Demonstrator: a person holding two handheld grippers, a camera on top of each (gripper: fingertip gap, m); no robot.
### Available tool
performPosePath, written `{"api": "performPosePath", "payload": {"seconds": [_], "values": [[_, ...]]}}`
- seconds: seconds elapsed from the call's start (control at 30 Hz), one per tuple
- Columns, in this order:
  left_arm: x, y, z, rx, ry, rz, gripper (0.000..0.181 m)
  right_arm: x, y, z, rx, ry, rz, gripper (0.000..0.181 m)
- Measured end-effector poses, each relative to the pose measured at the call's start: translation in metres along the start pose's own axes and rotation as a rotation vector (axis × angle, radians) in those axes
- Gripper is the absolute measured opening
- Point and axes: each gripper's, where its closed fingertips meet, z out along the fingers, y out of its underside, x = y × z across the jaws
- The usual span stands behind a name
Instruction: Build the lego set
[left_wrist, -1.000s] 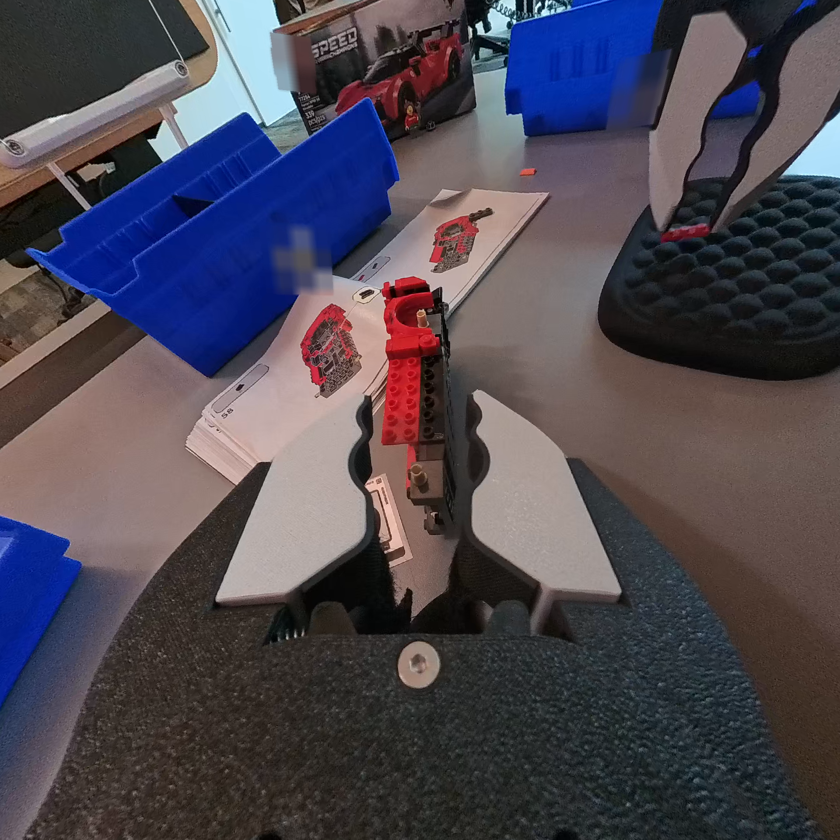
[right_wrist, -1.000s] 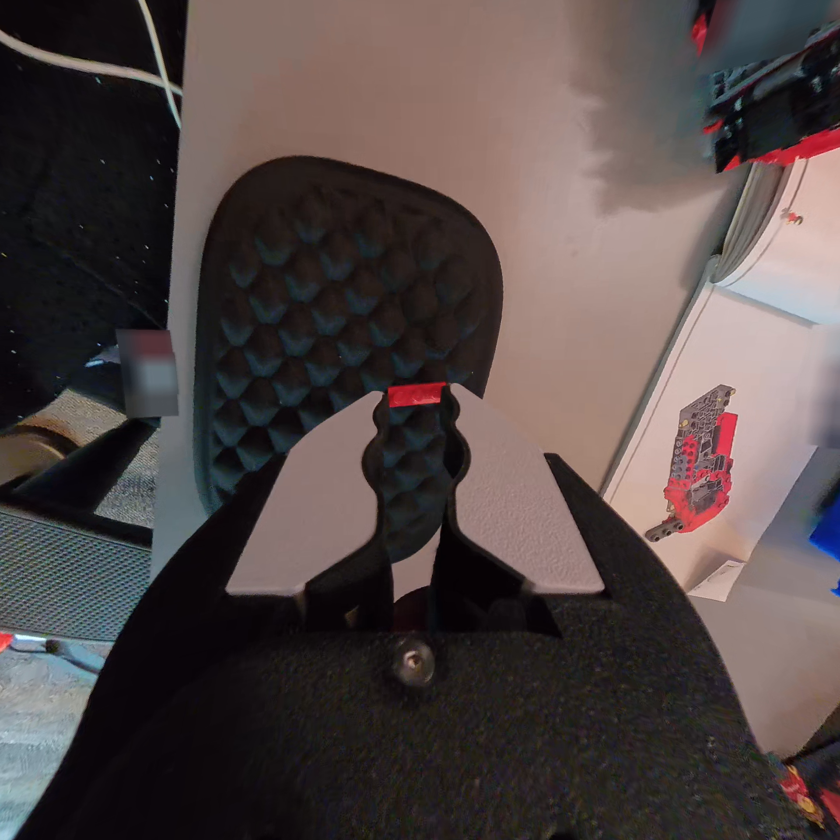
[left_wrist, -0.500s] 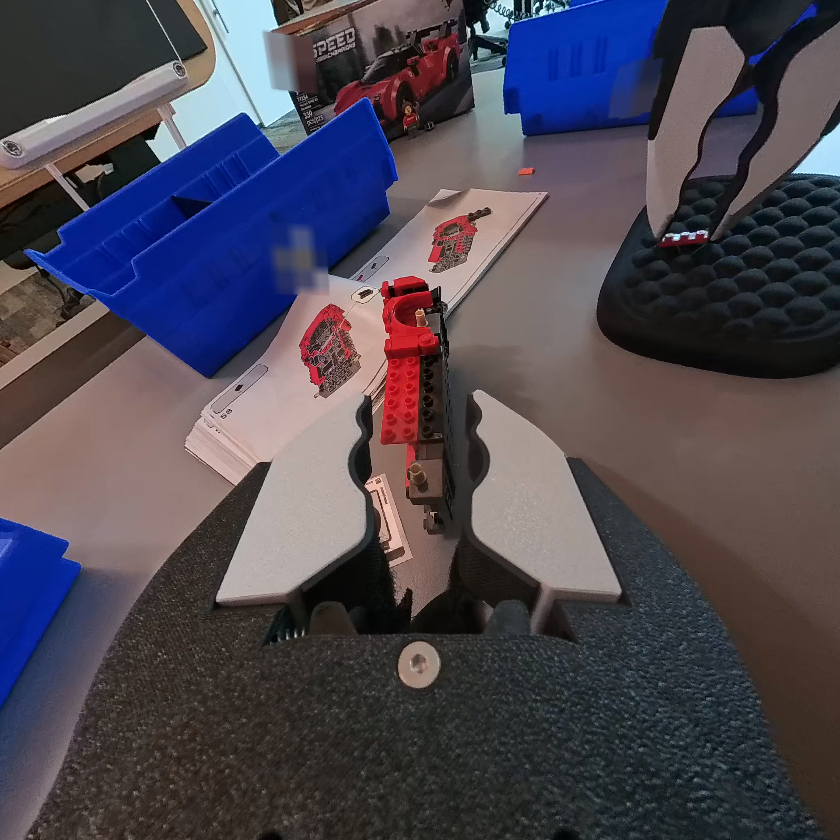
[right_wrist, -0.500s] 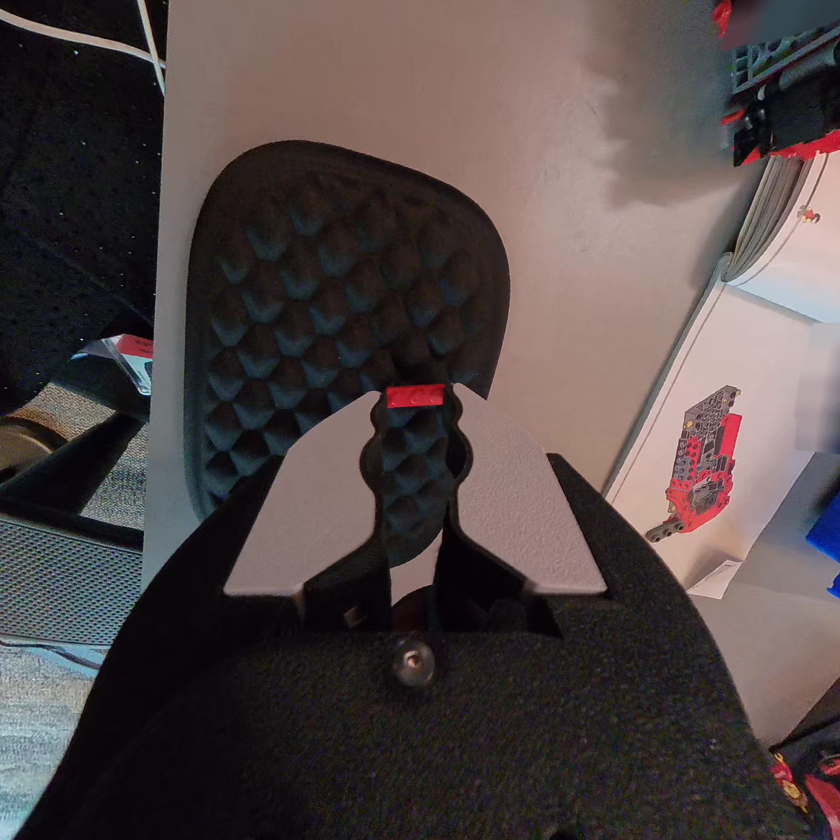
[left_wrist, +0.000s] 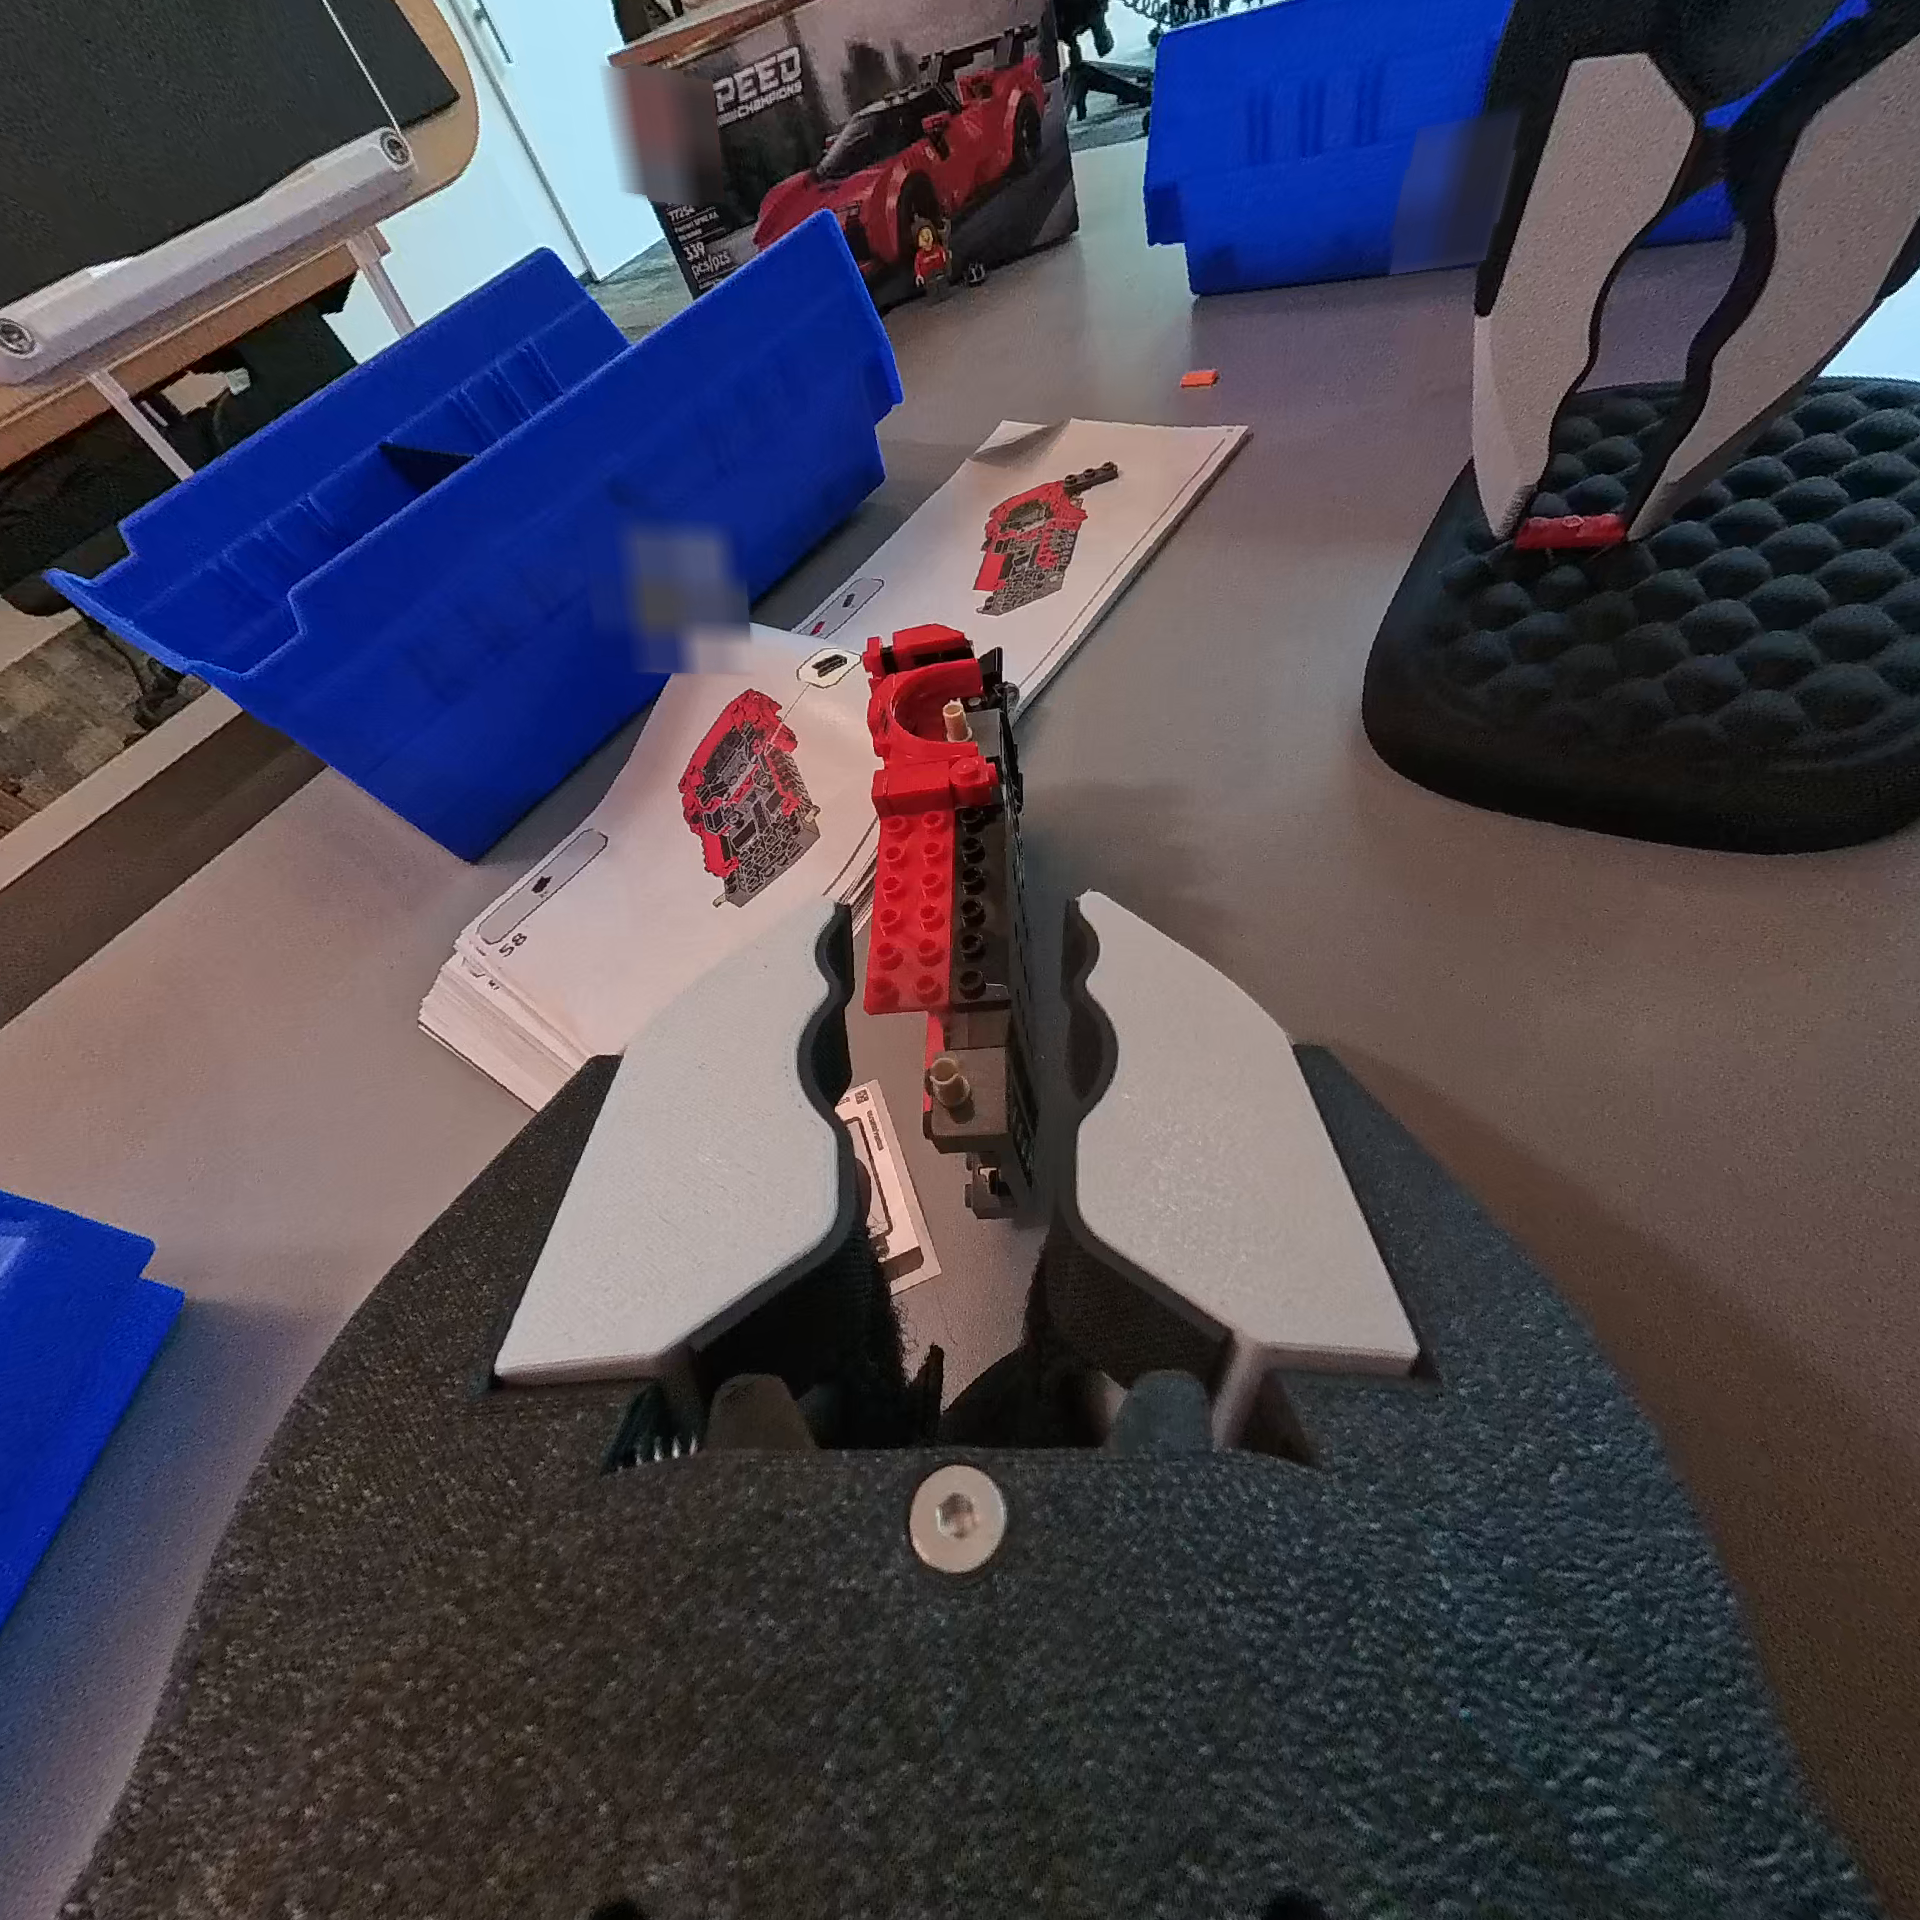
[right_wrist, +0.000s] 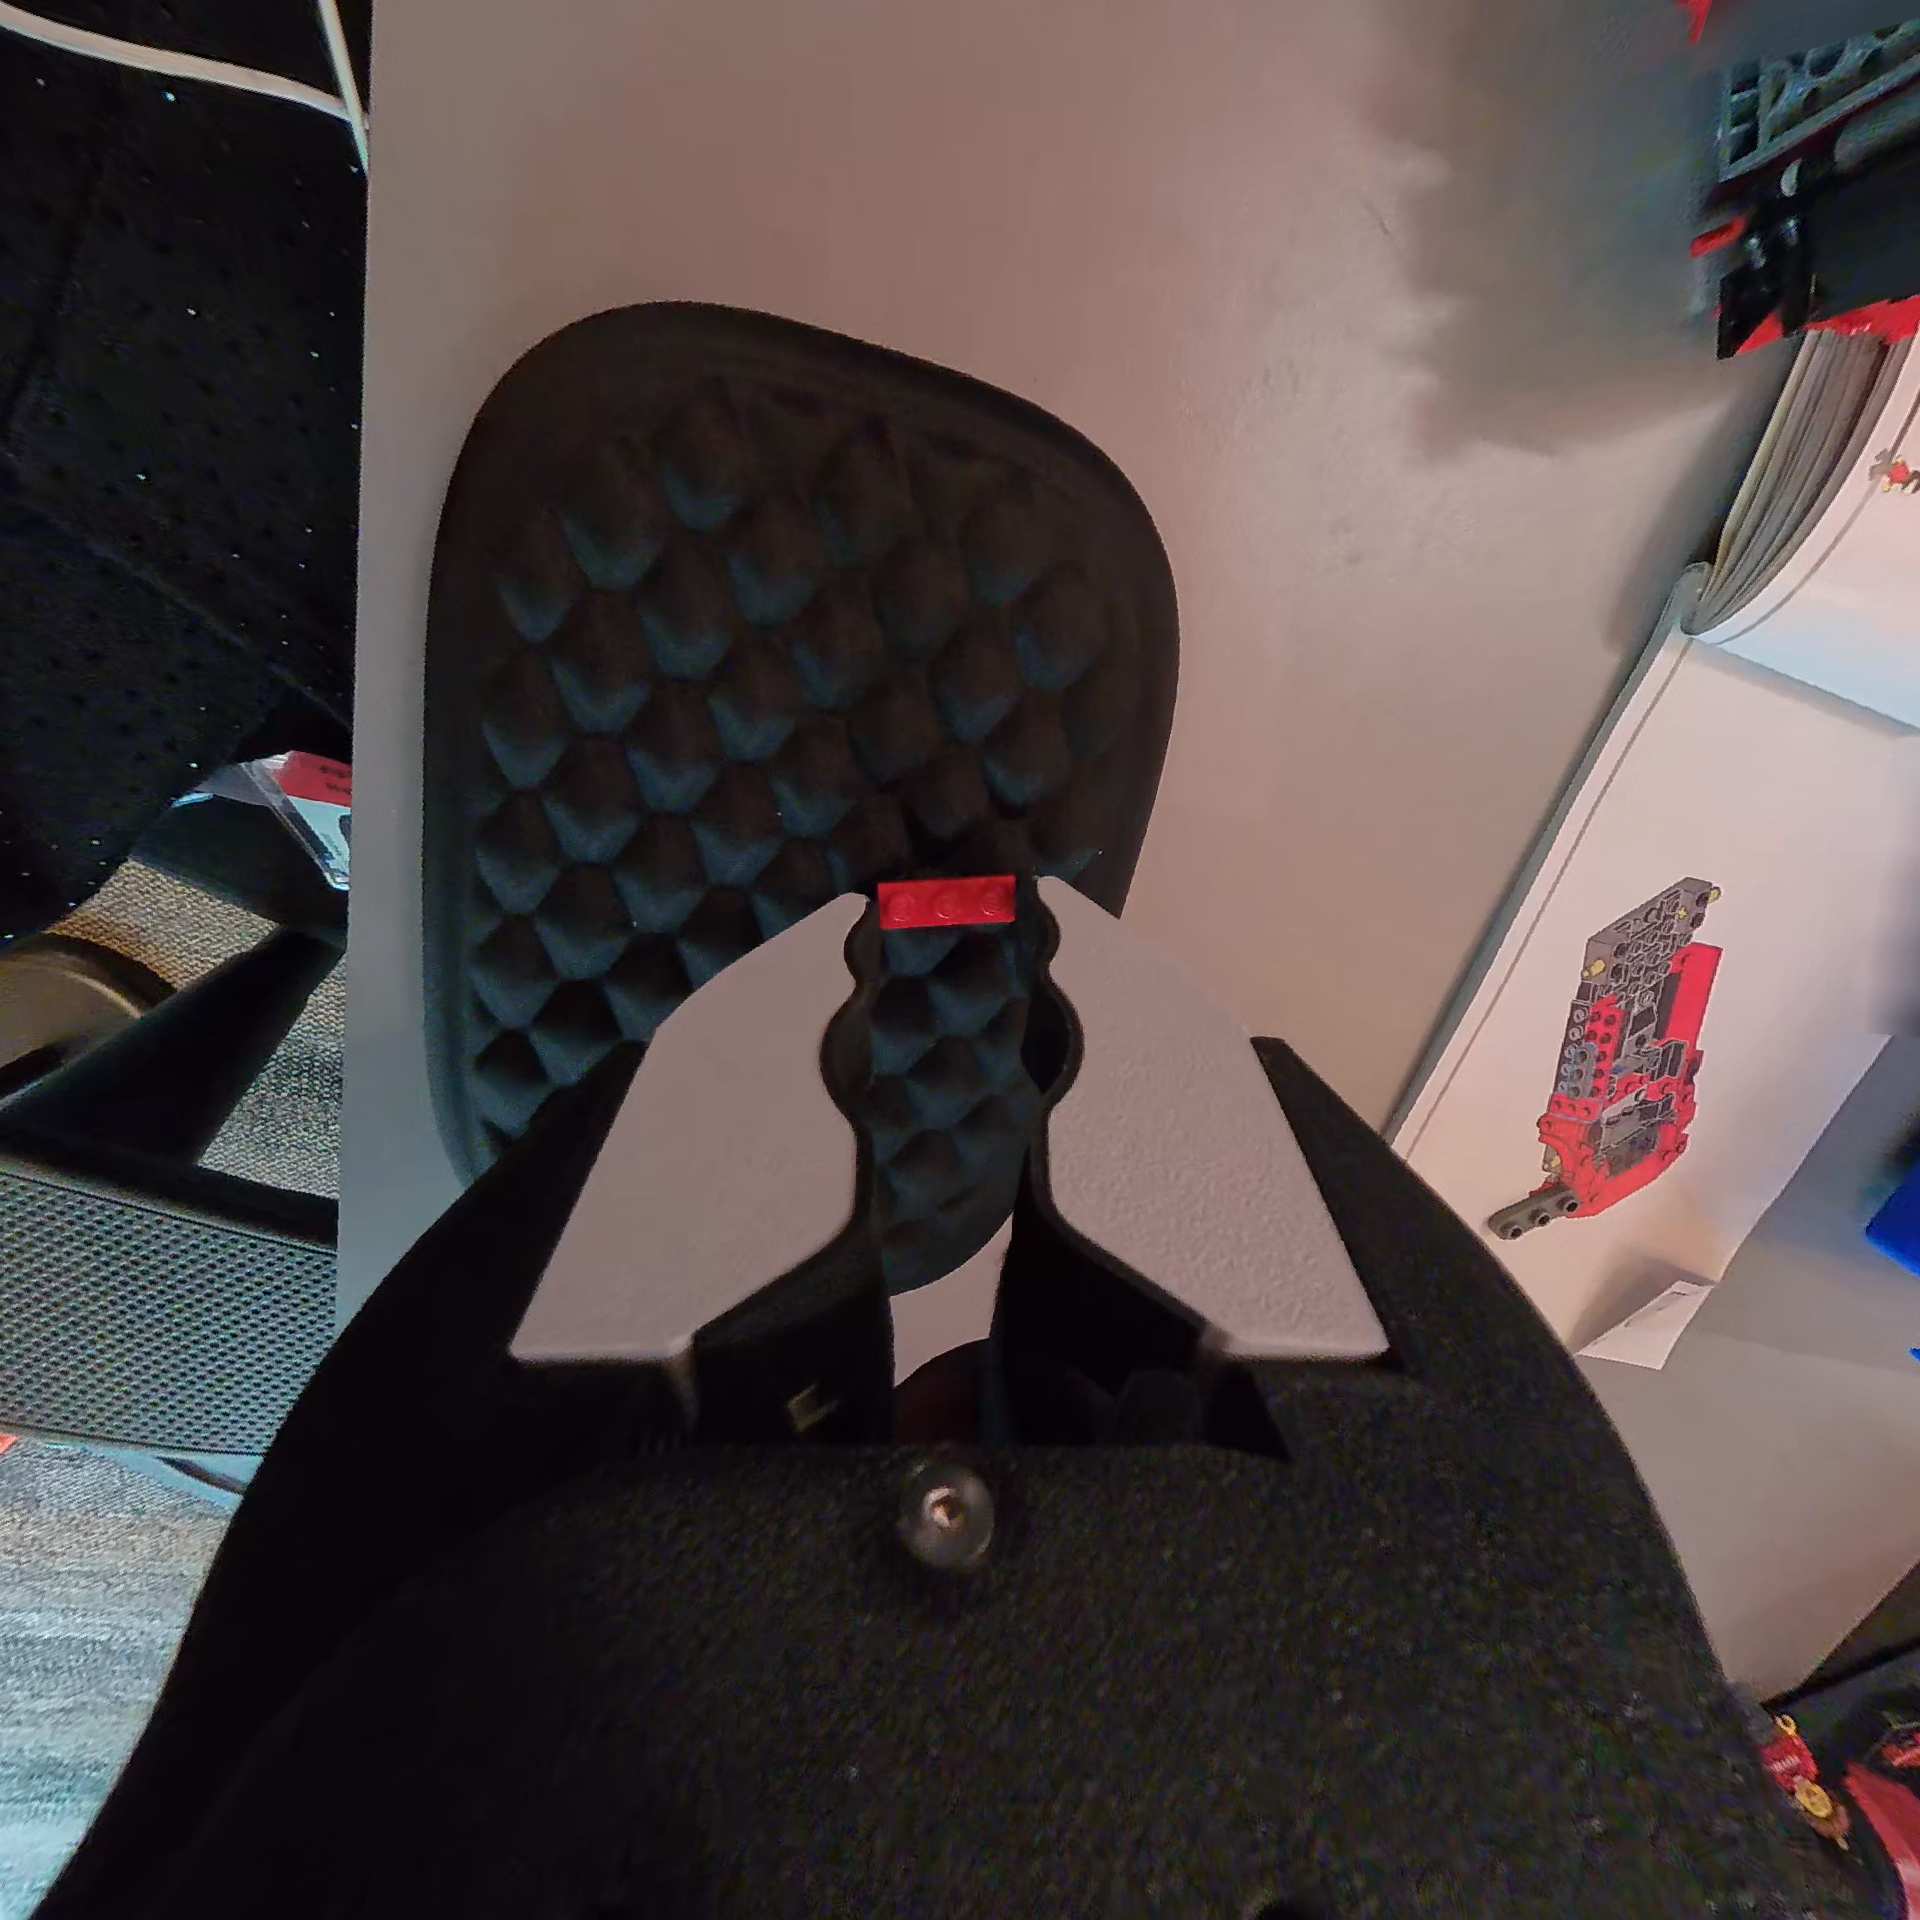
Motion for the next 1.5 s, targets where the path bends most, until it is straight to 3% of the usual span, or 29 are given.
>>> {"api": "performPosePath", "payload": {"seconds": [0.3,0.5,0.7,0.97,1.07,1.5], "values": [[0.001,-0.001,-0.001,0.010,0.012,-0.011,0.044,0.013,-0.015,-0.013,0.086,0.021,0.017,0.024],[-0.006,-0.002,-0.002,0.007,0.000,-0.080,0.062,0.052,-0.072,-0.037,0.261,0.096,-0.074,0.024],[-0.003,0.019,0.015,-0.184,0.007,-0.063,0.075,0.089,-0.123,-0.039,0.333,0.090,-0.166,0.024],[-0.003,0.021,0.027,-0.226,0.031,-0.073,0.052,0.111,-0.145,-0.024,0.322,0.013,-0.191,0.024],[-0.002,0.023,0.030,-0.242,0.043,-0.064,0.033,0.114,-0.150,-0.019,0.311,-0.001,-0.201,0.024],[0.001,0.021,0.029,-0.215,0.070,-0.060,0.031,0.123,-0.155,0.006,0.198,-0.017,-0.218,0.024]]}}
